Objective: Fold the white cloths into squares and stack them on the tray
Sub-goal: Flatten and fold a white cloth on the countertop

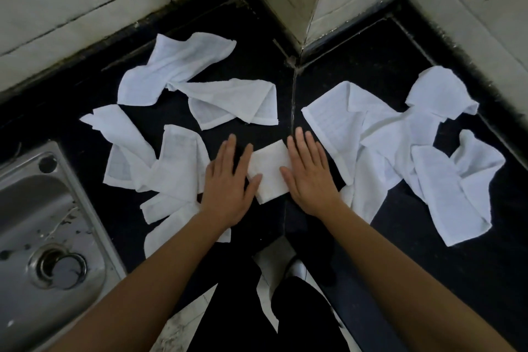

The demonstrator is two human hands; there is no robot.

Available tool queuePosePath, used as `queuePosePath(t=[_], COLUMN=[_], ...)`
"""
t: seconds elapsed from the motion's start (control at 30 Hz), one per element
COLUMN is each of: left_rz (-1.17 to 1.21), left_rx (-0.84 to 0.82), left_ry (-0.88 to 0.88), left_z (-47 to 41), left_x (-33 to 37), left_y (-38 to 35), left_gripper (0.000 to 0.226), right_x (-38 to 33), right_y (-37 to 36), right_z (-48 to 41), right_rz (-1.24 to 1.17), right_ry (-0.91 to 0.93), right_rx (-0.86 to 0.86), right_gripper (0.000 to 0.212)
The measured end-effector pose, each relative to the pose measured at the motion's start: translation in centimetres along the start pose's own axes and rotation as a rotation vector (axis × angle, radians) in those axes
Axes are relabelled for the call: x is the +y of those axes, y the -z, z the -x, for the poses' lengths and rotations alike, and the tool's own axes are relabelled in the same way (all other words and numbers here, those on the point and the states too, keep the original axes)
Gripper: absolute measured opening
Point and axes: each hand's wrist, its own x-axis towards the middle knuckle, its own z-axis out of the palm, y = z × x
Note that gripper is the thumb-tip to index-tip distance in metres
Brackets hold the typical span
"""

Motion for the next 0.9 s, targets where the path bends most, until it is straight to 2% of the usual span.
queuePosePath(t=[0.07,0.13,0.23,0.3,0.37,0.47,0.6,0.67,0.73,0.8,0.9], left_rz=[-0.113,-0.18,-0.211,-0.213,-0.216,-0.193,-0.12,-0.038,0.088,0.246,0.314], left_rx=[-0.116,-0.198,-0.226,-0.238,-0.243,-0.266,-0.323,-0.348,-0.359,-0.322,-0.231], left_ry=[-0.113,-0.165,-0.21,-0.224,-0.224,-0.214,-0.177,-0.132,-0.047,0.038,-0.014], left_z=[1.2,1.7,1.7,1.8,1.9,1.6,1.8,1.3,0.4,-0.9,-3.0], left_x=[-0.4,-1.8,-3.2,-3.1,-3.2,-3.0,-2.4,-1.9,-1.3,-0.9,-0.4], left_y=[-0.6,-1.1,-1.4,-1.4,-1.4,-1.4,-0.5,0.6,1.9,3.5,6.2], left_gripper=[0.072,0.078,0.081,0.082,0.082,0.081,0.082,0.088,0.092,0.083,0.086], right_x=[-0.1,-0.2,-0.1,-0.2,-0.7,-1.9,-2.4,-2.2,-2.3,-2.7,-3.4], right_y=[-0.3,-0.9,-1.5,-1.1,-0.2,1.5,3.6,4.4,5.3,6.5,8.3], right_z=[1.6,2.6,2.6,2.7,2.6,1.6,0.2,-0.3,-0.5,-0.4,0.4], right_rz=[0.032,0.091,0.098,0.065,-0.012,-0.148,-0.539,-0.672,-0.725,-0.726,-0.689], right_ry=[-0.012,0.035,0.018,0.002,-0.066,-0.285,-0.632,-0.709,-0.706,-0.638,-0.523], right_rx=[0.007,-0.076,-0.164,-0.164,-0.112,-0.09,-0.228,-0.268,-0.273,-0.24,-0.17], right_gripper=[0.066,0.069,0.073,0.074,0.077,0.078,0.052,0.031,0.019,0.013,0.007])
